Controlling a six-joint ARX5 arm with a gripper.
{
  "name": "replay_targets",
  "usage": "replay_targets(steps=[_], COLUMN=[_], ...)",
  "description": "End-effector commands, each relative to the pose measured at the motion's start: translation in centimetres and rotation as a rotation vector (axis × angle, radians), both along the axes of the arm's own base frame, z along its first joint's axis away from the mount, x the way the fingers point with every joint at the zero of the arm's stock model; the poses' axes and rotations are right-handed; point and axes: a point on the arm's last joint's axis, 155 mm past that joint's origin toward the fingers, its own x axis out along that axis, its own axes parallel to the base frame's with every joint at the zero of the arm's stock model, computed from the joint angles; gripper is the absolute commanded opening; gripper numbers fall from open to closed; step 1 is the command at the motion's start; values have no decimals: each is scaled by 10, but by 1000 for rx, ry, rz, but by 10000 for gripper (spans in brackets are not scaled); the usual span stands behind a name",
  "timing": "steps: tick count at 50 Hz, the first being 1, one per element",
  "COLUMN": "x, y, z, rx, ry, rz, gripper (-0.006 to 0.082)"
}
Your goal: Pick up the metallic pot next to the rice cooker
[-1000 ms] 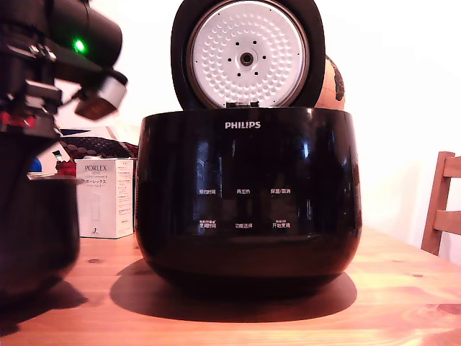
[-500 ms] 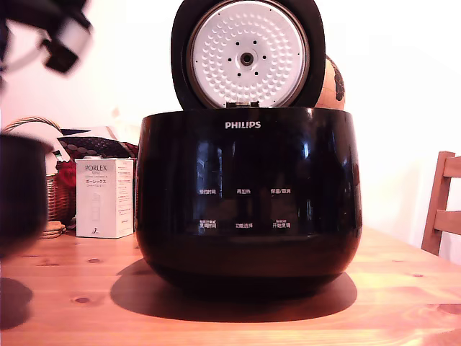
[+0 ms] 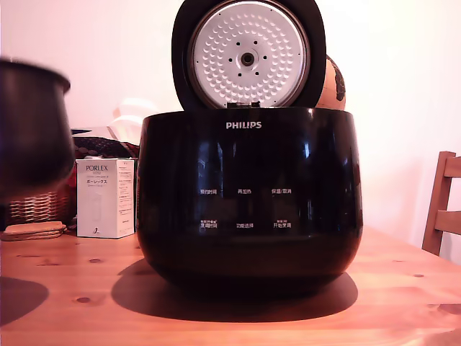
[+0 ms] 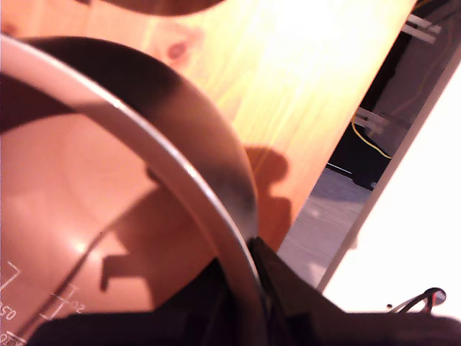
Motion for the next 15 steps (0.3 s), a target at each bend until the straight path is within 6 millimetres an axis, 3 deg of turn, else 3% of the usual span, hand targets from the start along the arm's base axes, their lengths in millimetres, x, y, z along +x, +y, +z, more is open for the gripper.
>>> replay_targets(steps=[1,15], x=[13,17], y=[-8,-12], z=[25,36], rx=[-52,-68], ry=[-94,-122], rz=[-12,-30], gripper=[-21,-21])
